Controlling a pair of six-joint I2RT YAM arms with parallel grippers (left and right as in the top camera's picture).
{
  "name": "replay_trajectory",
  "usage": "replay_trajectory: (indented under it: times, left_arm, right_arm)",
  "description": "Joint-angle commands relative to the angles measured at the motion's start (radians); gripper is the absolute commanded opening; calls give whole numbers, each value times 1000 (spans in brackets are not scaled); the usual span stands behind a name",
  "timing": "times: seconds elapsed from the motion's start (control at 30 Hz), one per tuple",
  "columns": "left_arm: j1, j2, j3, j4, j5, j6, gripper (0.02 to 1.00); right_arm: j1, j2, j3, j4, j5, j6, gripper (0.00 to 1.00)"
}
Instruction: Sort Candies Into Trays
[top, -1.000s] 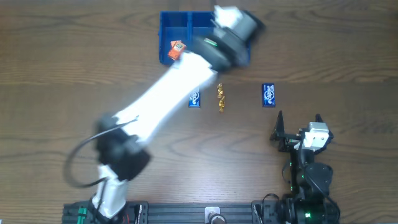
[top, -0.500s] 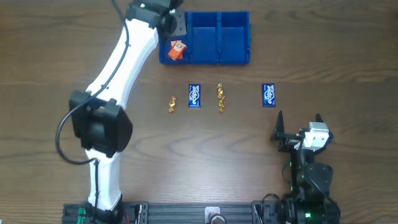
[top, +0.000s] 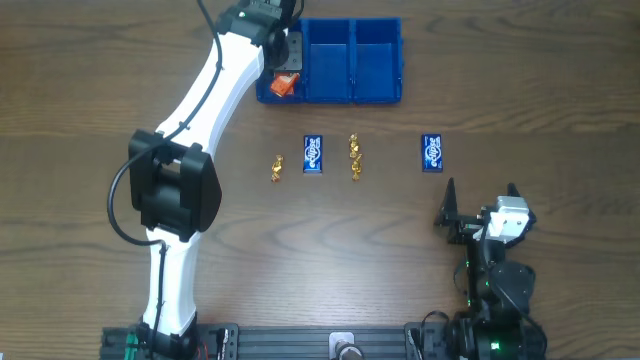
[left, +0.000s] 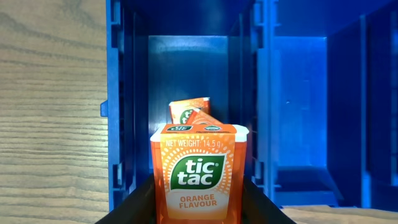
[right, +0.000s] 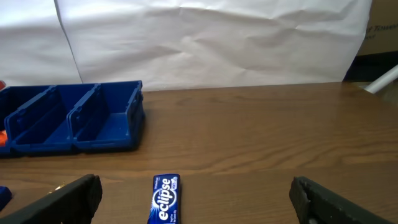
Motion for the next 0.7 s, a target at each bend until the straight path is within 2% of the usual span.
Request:
replay_trajectory:
  times: [0.03,0.1,0.17,0.2,0.23,0.27,0.3,0.5,0.6,0.7]
  left_arm:
    - [12,14,4,-2,-2,11,386]
    - [14,14,4,-3,-2,6,406]
    - [16,14,4,-3,-5,3,489]
    - [16,14,4,-3,-5,3,586]
    - [16,14,4,0,-9,-2,794]
    - [16,9,4,5,-18,-9,939]
    - [16,0,5,12,-24,-9,1000]
    - [13,-277,-27,61,-92,-50,1000]
    - [13,-534,-200,225,-110,-42,1000]
    - [13,-832,-458,403,-176,-1,1000]
  right_arm:
    - [6,-7,-2,-3,3,-9,1000]
    - [6,-7,-2,-3,3,-9,1000]
    - [6,-7,-2,-3,3,-9,1000]
    - [6,-7,-2,-3,3,-9,1000]
    - [6,-7,-2,-3,3,-9,1000]
    - [6,-7,-2,-3,3,-9,1000]
    - [6,-7,-2,-3,3,-9,998]
    - [6,-7,-2,-3,2,-9,1000]
    - [6,-7,-2,-3,2,-9,1000]
    - [6,-7,-2,-3,3,-9,1000]
